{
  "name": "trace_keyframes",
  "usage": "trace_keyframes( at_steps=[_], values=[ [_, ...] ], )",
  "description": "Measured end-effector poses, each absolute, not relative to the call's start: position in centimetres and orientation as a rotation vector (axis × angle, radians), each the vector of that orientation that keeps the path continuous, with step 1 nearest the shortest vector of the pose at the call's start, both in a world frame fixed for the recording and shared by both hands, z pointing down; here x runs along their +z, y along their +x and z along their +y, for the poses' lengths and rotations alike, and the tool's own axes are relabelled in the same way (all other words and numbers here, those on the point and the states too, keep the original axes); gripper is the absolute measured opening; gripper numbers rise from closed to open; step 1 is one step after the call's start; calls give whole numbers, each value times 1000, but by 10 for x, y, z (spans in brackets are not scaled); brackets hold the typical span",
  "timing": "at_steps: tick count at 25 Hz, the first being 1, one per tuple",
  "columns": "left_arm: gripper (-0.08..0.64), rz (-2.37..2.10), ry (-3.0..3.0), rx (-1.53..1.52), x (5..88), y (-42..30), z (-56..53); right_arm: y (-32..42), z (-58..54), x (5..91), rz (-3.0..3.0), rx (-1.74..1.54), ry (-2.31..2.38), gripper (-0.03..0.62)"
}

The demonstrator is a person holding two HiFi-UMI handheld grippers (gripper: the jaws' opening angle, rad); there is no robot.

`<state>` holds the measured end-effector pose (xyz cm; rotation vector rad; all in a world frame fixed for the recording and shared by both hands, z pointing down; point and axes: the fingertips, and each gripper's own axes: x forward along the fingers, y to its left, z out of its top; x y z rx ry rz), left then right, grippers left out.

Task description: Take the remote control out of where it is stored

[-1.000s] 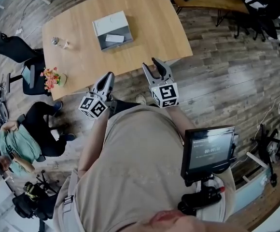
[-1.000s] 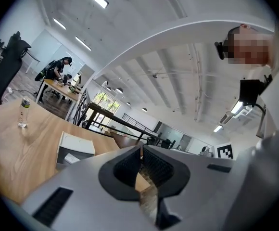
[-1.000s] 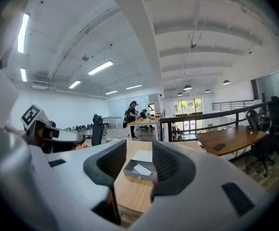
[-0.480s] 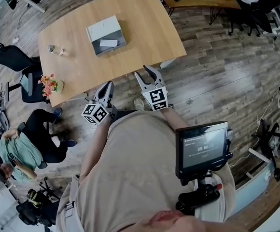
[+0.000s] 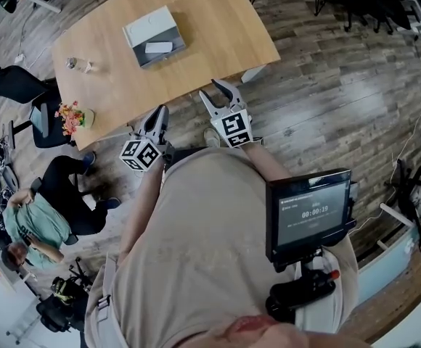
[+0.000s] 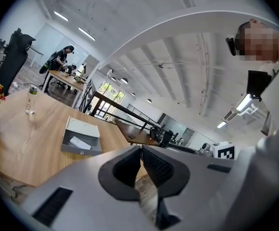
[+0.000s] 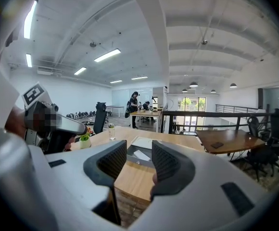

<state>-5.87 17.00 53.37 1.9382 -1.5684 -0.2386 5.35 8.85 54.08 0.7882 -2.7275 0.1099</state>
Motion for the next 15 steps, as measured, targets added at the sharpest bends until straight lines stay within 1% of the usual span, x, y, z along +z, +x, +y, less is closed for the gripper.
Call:
trace_keyframes(
  at_steps=[7, 15],
  values=[
    [8, -1555, 1928, -233, 537, -58, 174, 53, 90, 546, -2702, 111, 781, 146],
    [8, -1549, 1927, -251, 534, -58, 177, 47, 95, 543, -2726, 125, 750, 146]
  ],
)
